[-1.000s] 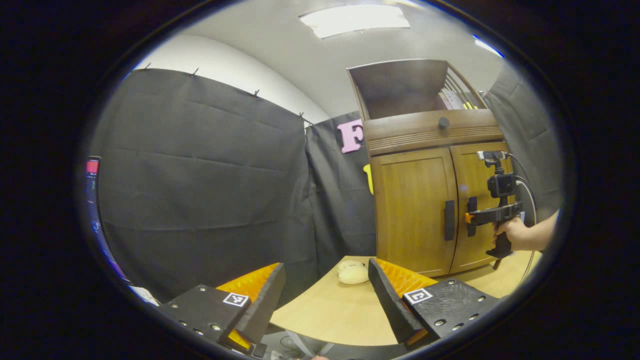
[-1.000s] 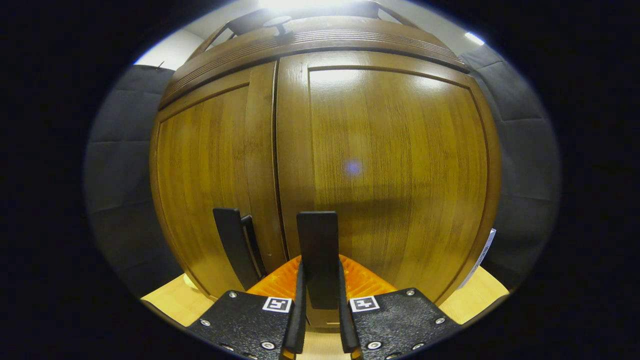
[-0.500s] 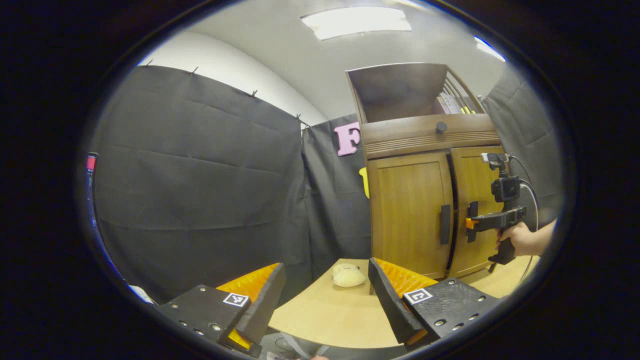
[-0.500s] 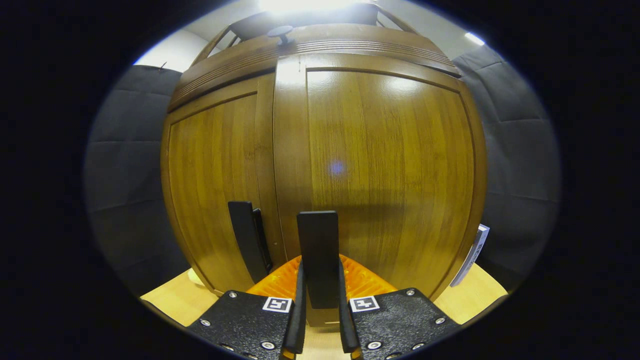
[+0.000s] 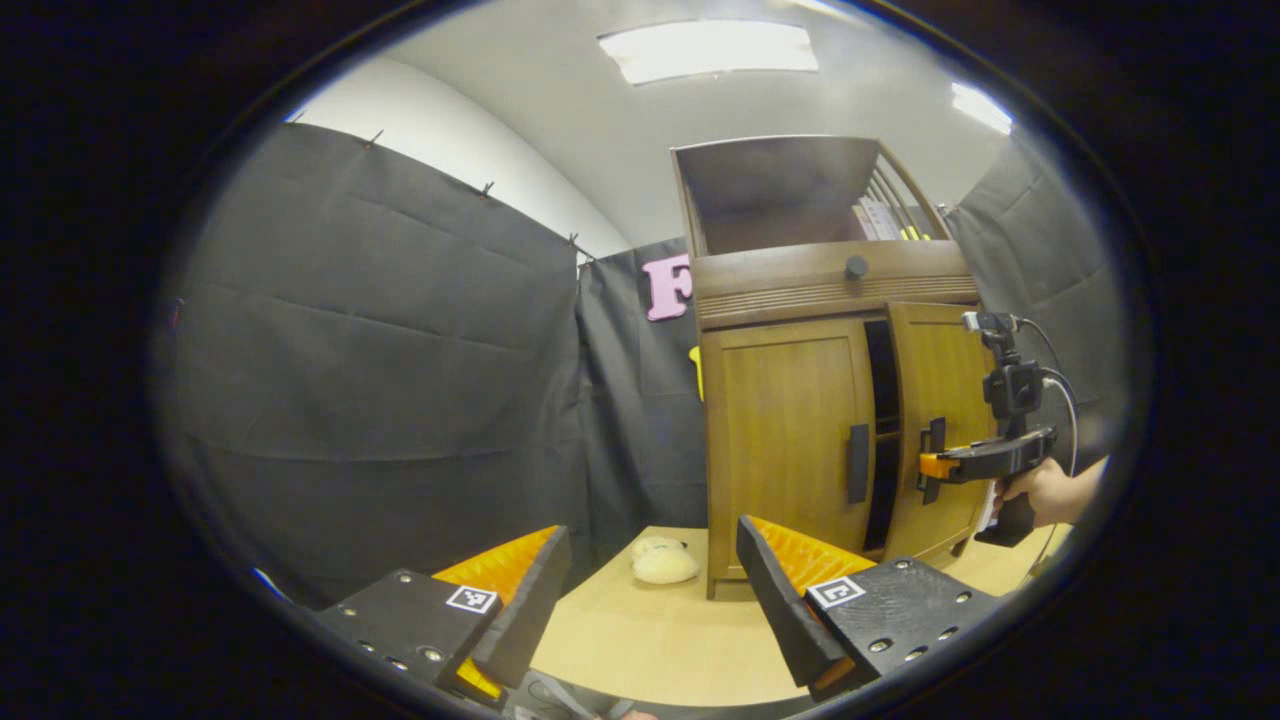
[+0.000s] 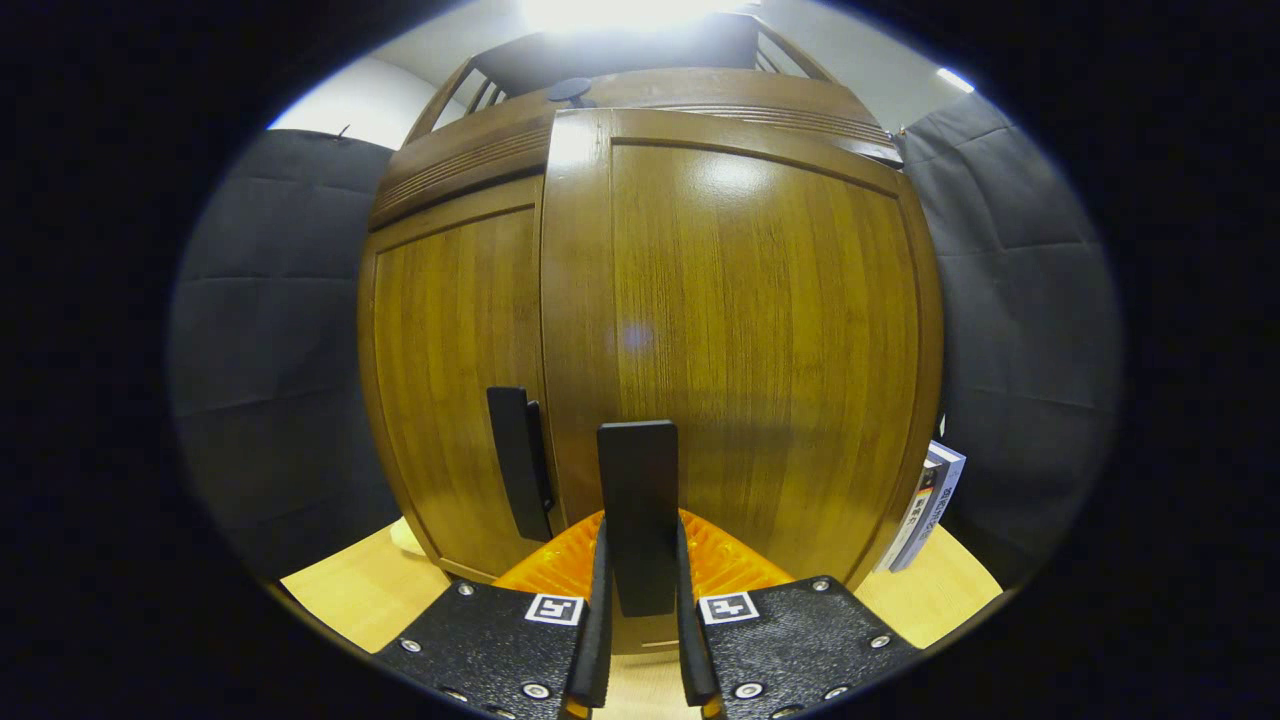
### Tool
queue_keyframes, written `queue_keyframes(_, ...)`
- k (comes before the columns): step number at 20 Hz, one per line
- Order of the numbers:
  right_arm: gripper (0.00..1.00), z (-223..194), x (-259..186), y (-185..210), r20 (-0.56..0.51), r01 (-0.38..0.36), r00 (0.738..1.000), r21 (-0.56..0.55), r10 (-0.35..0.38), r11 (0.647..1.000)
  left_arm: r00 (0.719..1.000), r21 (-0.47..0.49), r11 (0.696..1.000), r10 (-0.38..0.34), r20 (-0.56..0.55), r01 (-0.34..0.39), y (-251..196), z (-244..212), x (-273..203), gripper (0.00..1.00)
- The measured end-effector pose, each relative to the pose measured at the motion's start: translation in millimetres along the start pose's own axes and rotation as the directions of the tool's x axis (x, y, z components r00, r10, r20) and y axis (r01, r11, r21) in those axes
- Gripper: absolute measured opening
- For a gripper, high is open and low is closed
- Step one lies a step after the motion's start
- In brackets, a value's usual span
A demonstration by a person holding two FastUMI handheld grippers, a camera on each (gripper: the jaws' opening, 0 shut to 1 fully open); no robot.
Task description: Open the right door of the double-door shoe cabinet with the right hand, and open the left door with the left hand.
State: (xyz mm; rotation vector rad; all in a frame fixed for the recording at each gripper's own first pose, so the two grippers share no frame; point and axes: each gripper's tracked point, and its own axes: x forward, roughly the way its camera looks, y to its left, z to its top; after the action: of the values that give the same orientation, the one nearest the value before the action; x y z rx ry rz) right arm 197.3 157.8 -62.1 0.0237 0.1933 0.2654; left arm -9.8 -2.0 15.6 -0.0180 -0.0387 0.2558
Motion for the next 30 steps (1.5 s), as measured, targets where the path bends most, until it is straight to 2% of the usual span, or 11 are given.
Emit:
queue_keyframes(12,0.28,-4.7,-61.3,-25.6,0.009,-0.022,1.000,0.017,0.022,1.000,0.995,-0.019,0.995,-0.100,0.009,0.101,-33.6,10.1,10.5,1.00)
queue_keyframes(13,0.28,-4.5,-63.8,-29.3,0.010,-0.023,1.000,0.019,0.023,1.000,0.994,-0.018,0.994,-0.108,0.011,0.108,-37.8,11.6,13.4,0.95)
queue_keyframes(16,0.28,-4.9,-76.2,-40.0,0.011,-0.025,1.000,0.022,0.025,0.999,0.991,-0.019,0.991,-0.132,0.011,0.132,-45.8,14.2,16.3,1.00)
queue_keyframes(17,0.28,-5.1,-81.7,-43.3,0.010,-0.022,1.000,0.024,0.022,0.999,0.990,-0.021,0.990,-0.140,0.009,0.140,-48.2,14.1,15.8,1.00)
queue_keyframes(18,0.28,-5.2,-87.2,-47.1,0.009,-0.018,1.000,0.026,0.017,1.000,0.989,-0.022,0.989,-0.146,0.008,0.146,-50.2,15.1,16.1,0.95)
queue_keyframes(19,0.28,-7.2,-91.3,-51.4,0.009,-0.011,1.000,0.029,0.011,1.000,0.988,-0.024,0.988,-0.153,0.007,0.153,-52.7,15.0,16.2,1.00)
queue_keyframes(23,0.27,-9.1,-109.3,-65.3,0.009,0.011,1.000,0.050,-0.011,0.999,0.983,-0.023,0.983,-0.184,0.005,0.184,-63.3,17.1,20.6,1.00)
queue_keyframes(24,0.27,-9.6,-113.1,-68.9,0.007,0.014,1.000,0.055,-0.015,0.998,0.981,-0.023,0.981,-0.193,0.003,0.193,-65.5,17.2,21.7,0.95)
queue_keyframes(26,0.28,-11.5,-123.4,-80.8,0.006,0.022,1.000,0.064,-0.022,0.998,0.978,-0.025,0.978,-0.208,-0.001,0.208,-70.7,18.1,25.2,1.00)
queue_keyframes(29,0.21,-12.8,-136.0,-96.0,0.011,0.040,0.999,0.068,-0.040,0.997,0.972,-0.029,0.971,-0.236,-0.002,0.236,-73.4,18.1,23.6,1.00)
queue_keyframes(30,0.19,-12.7,-139.4,-101.5,0.011,0.046,0.999,0.066,-0.047,0.997,0.969,-0.030,0.969,-0.246,-0.001,0.246,-74.1,19.3,24.0,0.96)
